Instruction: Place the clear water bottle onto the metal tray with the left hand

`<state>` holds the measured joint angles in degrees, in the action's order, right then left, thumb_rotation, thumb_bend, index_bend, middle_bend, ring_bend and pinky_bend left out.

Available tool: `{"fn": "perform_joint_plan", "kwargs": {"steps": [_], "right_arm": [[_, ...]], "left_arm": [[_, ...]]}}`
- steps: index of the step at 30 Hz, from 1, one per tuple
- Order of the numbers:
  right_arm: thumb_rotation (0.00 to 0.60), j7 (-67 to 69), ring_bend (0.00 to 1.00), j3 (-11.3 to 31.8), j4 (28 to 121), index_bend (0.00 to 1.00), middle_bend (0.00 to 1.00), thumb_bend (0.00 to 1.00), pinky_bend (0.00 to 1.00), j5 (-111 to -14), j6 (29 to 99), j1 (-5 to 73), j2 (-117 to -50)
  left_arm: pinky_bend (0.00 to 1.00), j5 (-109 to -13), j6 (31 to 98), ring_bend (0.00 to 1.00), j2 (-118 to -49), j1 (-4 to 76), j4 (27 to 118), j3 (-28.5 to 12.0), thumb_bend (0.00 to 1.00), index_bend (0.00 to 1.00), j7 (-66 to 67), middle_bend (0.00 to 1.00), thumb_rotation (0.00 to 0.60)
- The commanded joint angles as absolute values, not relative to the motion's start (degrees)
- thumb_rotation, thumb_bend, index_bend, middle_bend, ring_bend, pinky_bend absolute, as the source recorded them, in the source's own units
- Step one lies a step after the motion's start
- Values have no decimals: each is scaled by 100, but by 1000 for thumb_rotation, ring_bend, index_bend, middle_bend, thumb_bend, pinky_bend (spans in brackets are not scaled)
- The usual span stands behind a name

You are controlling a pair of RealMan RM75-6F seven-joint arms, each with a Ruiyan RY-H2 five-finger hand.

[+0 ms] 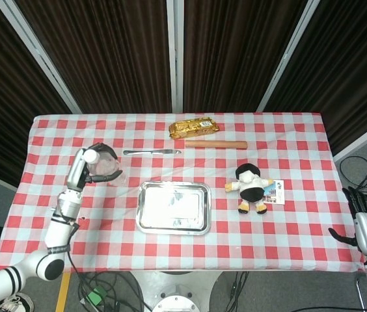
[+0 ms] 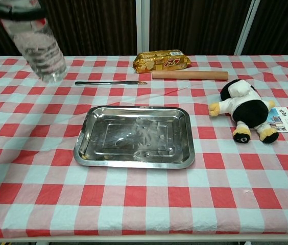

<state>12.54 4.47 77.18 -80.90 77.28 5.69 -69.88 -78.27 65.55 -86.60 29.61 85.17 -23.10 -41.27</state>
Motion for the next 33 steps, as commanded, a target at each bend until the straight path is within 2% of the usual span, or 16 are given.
{"fn": "perform_joint_plan", "kwargs": {"steps": [1, 5, 7, 13, 15, 17, 19, 22, 27, 33], "right_arm": [[600, 1285, 0, 454, 7724, 65, 32, 101, 0, -8087, 7738, 561, -6976], [600, 1340, 0, 452, 7707, 64, 33, 101, 0, -8094, 7740, 556, -6961], [600, 1343, 0, 450, 7705, 64, 32, 101, 0, -8102, 7746, 555, -6962], [600, 1261, 0, 432, 7703, 64, 32, 101, 0, -8101, 7687, 582, -6998], [600, 1272, 0, 430, 7703, 64, 32, 101, 0, -8100, 7685, 580, -6997], [600, 1312, 0, 432, 7700, 64, 32, 101, 0, -8098, 7678, 579, -6986], [600, 1328, 0, 437, 7693, 64, 32, 101, 0, -8089, 7673, 579, -6978], [600, 1311, 0, 440, 7700, 64, 32, 101, 0, -8094, 7684, 581, -6983], [600, 1260, 0, 428, 7707, 64, 32, 101, 0, -8099, 7678, 583, -6997], [600, 1288, 0, 453, 7709, 65, 33, 101, 0, -8081, 7715, 570, -6977]], "left_arm": [[540, -7849, 6531, 513, -8476, 2966, 8644, -2168, 211, 641, -3961, 671, 600], [539, -7508, 6196, 513, -8673, 2684, 8288, -1570, 211, 641, -4164, 671, 600], [540, -7598, 6265, 513, -8734, 2769, 8203, -1645, 212, 641, -4183, 671, 600], [542, -8022, 6822, 515, -8379, 3262, 8797, -2490, 212, 638, -4055, 669, 600], [543, -7928, 6769, 515, -8363, 3172, 8799, -2297, 213, 630, -3934, 667, 600], [542, -7671, 6431, 516, -8484, 2938, 8579, -1733, 212, 627, -3979, 666, 600], [542, -7415, 6170, 516, -8667, 2814, 8318, -1456, 213, 627, -4145, 666, 600], [542, -7528, 6320, 516, -8829, 2873, 8110, -1537, 213, 626, -4197, 665, 600], [542, -7822, 6483, 516, -8681, 3102, 8227, -1801, 213, 626, -4250, 665, 600], [542, -7661, 6215, 516, -8920, 3388, 8461, -1865, 212, 627, -4174, 665, 600]]}}
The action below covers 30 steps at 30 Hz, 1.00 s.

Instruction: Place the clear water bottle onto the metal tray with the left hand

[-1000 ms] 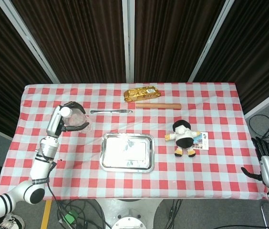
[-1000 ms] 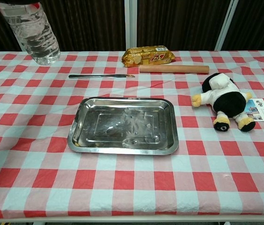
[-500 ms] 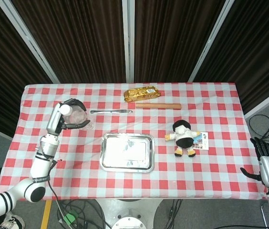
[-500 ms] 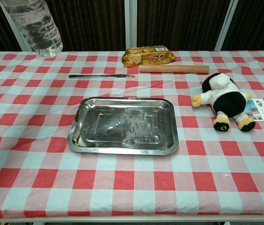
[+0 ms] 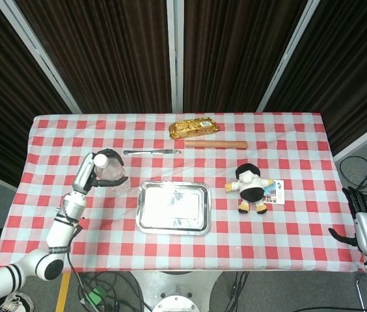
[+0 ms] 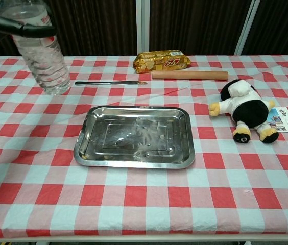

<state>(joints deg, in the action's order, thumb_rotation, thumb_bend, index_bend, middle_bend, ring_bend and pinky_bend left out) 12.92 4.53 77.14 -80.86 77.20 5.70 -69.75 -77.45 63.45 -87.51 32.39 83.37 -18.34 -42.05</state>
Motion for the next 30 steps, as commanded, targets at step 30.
{"fn": "perform_joint_plan", "kwargs": {"steps": [30], "right_arm": [[600, 1305, 0, 445, 7641, 64, 33, 101, 0, -8059, 7612, 604, -7004]], "left_arm": [[541, -7201, 6511, 515, -8029, 3033, 8292, -2100, 275, 616, -4100, 657, 600]]}}
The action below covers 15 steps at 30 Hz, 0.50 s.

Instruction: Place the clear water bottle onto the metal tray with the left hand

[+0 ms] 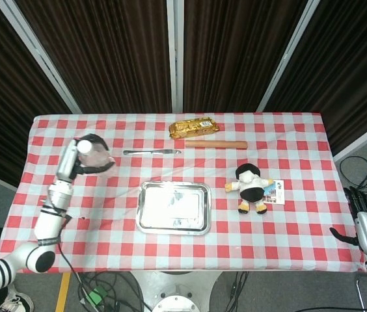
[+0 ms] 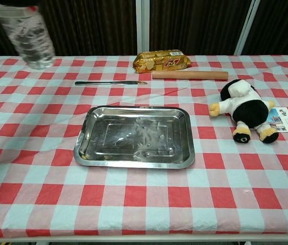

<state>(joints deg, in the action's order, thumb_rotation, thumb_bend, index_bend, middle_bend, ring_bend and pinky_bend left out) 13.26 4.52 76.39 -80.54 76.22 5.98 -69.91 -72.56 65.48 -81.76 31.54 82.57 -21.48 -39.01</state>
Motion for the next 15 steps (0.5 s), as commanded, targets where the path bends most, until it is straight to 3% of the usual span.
{"fn": "perform_joint_plan", "kwargs": {"steps": [1, 6, 15], "right_arm": [[600, 1275, 0, 439, 7642, 64, 33, 101, 0, -8055, 7597, 609, -7017], [600, 1208, 0, 420, 7634, 65, 33, 101, 0, -8059, 7596, 605, -7048], [600, 1262, 0, 409, 7619, 65, 33, 101, 0, -8075, 7583, 607, -7039]], "left_arm": [[541, -7444, 6533, 515, -8073, 3055, 8548, -1965, 276, 616, -4109, 657, 600], [540, -8119, 6607, 514, -8359, 3127, 9444, -1505, 263, 613, -4041, 654, 600], [540, -7772, 6508, 514, -8709, 3289, 9412, -1594, 262, 613, -3731, 654, 600]]}}
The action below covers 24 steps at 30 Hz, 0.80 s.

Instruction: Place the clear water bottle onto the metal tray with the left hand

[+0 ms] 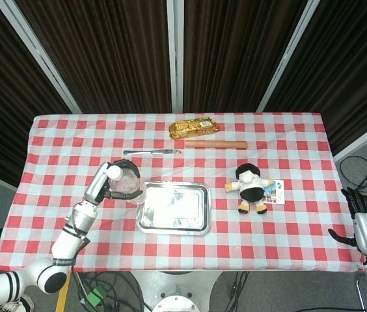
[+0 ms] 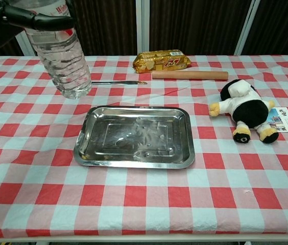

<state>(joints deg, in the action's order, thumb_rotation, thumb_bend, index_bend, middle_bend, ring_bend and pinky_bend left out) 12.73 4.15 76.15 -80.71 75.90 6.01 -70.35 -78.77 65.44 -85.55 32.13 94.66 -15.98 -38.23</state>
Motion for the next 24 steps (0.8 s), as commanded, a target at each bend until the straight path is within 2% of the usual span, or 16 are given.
{"fn": "perform_joint_plan", "kwargs": {"steps": [1, 13, 24], "right_arm": [[600, 1253, 0, 405, 7626, 65, 33, 101, 0, -8082, 7587, 606, -7042], [600, 1371, 0, 497, 7630, 65, 34, 101, 0, -7932, 7500, 629, -6985], [600, 1354, 0, 532, 7635, 64, 34, 101, 0, -7865, 7447, 652, -6983]], "left_arm": [[540, -7766, 6465, 514, -8808, 3354, 9354, -1604, 261, 613, -3699, 654, 600], [540, -7863, 6696, 514, -10435, 3724, 8013, -1503, 254, 607, -3495, 654, 600], [540, -8162, 6963, 514, -11175, 3628, 6707, -1138, 245, 602, -3769, 650, 600]]}}
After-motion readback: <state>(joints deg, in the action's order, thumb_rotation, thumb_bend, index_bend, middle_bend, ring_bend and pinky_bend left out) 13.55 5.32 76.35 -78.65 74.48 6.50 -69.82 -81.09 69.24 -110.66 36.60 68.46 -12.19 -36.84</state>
